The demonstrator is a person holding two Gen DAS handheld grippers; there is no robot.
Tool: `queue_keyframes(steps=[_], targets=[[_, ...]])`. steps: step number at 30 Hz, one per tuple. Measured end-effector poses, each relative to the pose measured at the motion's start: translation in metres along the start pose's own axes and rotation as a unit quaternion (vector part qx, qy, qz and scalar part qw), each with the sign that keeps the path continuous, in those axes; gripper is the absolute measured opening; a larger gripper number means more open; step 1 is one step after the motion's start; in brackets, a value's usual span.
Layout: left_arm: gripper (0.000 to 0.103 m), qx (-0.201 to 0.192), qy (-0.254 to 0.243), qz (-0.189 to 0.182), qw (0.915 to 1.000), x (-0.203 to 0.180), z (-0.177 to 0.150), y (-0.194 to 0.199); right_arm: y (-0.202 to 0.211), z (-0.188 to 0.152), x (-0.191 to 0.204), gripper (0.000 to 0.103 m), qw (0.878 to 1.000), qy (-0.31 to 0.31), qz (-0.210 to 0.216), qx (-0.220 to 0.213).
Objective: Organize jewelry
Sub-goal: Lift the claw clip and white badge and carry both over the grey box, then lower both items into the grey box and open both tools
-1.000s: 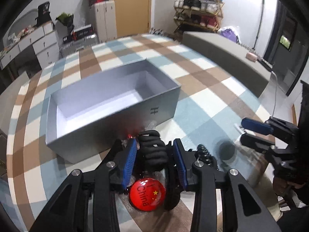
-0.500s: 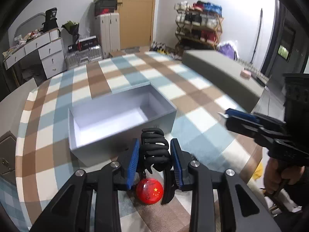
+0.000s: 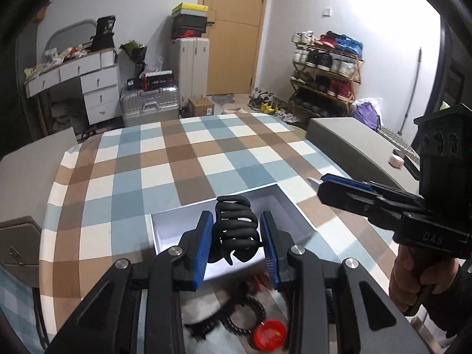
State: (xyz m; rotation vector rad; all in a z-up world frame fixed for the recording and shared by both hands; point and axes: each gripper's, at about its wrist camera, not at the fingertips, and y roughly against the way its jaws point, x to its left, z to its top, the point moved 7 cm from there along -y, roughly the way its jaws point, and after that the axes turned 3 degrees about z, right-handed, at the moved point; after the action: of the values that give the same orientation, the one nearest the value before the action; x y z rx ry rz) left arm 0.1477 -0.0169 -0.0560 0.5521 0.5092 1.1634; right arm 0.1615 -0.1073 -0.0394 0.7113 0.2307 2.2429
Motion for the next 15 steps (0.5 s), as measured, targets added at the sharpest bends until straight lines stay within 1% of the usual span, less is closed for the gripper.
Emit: queue_keyframes(steps=[5,8,11,15], targets=[[0.027,0.021,0.022,-0.011,0.9995,0.011,-0.004,-0.021,-0.035,0.001,-0.015,0.034,0.999,-0.014,-0.004,0.034],[0.027,0.034,0.029,-0.016,0.9989,0.016,-0.006,-0.031,-0.054,-0.004,-0.021,0.034,0.998,-0.022,0.002,0.058],[0.027,0.047,0.032,-0.025,0.9981,0.017,-0.008,-0.039,-0.069,-0.012,-0.023,0.034,0.996,-0.024,0.003,0.084],[0.027,0.057,0.029,-0.029,0.9975,0.017,-0.011,-0.045,-0.078,-0.018,-0.024,0.034,0.995,-0.022,-0.006,0.099]])
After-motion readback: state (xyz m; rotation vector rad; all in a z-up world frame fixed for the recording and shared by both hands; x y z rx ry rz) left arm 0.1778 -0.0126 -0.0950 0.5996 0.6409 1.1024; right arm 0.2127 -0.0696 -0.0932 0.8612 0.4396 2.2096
